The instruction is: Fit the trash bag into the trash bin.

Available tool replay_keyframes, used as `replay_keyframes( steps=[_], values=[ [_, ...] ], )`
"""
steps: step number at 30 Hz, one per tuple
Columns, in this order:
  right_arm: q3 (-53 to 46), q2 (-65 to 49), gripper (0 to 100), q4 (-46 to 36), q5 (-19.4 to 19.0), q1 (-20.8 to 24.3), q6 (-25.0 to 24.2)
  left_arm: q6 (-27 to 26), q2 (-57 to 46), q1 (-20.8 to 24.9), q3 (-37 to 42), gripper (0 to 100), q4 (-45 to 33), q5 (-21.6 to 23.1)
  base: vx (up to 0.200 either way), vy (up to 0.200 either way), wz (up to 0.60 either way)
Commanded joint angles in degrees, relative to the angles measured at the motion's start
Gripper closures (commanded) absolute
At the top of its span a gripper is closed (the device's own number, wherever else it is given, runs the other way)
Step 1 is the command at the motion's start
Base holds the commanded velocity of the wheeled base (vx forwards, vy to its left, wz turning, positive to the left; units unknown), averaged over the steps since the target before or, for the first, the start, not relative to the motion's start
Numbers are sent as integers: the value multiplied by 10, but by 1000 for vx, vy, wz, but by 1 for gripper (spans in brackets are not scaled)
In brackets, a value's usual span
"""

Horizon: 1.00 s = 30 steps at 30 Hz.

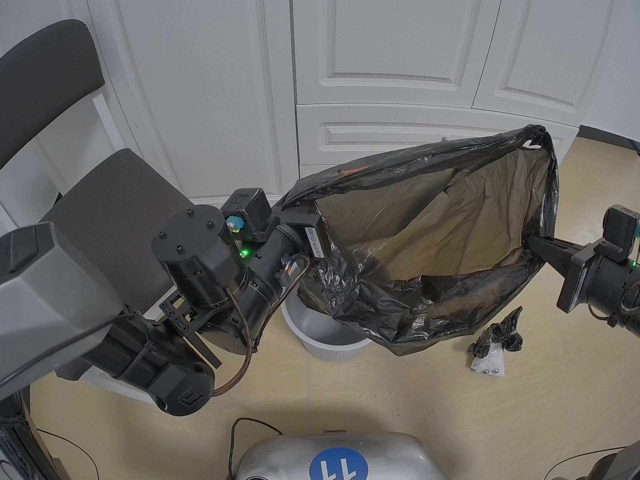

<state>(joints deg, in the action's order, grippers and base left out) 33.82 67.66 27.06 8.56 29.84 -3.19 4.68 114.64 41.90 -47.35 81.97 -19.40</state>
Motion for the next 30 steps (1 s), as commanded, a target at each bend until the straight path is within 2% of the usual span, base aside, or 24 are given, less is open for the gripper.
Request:
replay_keyframes(
  steps=[1,2,3,5,8,14,15,19,26,30],
  values=[
    [-9,-3,100,1,1,14,2,0,16,-9,-7,100,2,0,0,0,0],
    [-35,-16,100,-3,2,57,28,1,24,-15,-6,100,1,0,0,0,0],
    [-49,-17,100,-3,5,80,40,0,31,-16,-6,100,2,1,0,0,0],
    [-61,-13,100,-4,8,105,50,1,39,-20,-5,100,3,1,0,0,0],
    [-69,5,100,-3,24,138,50,1,51,-27,-2,100,4,1,0,0,0],
    [-68,49,100,4,46,174,35,0,53,-37,23,100,-5,6,0,0,0],
    [-68,61,100,8,47,183,26,-1,52,-38,31,0,-5,7,0,0,0],
    [-71,92,100,48,54,201,9,-1,47,-41,61,0,-13,7,0,0,0],
    [-73,141,100,110,117,233,-10,-1,14,-48,104,0,-61,10,0,0,0],
    [-73,150,100,114,117,233,-10,0,-2,-54,116,0,-73,23,0,0,0]
  ],
)
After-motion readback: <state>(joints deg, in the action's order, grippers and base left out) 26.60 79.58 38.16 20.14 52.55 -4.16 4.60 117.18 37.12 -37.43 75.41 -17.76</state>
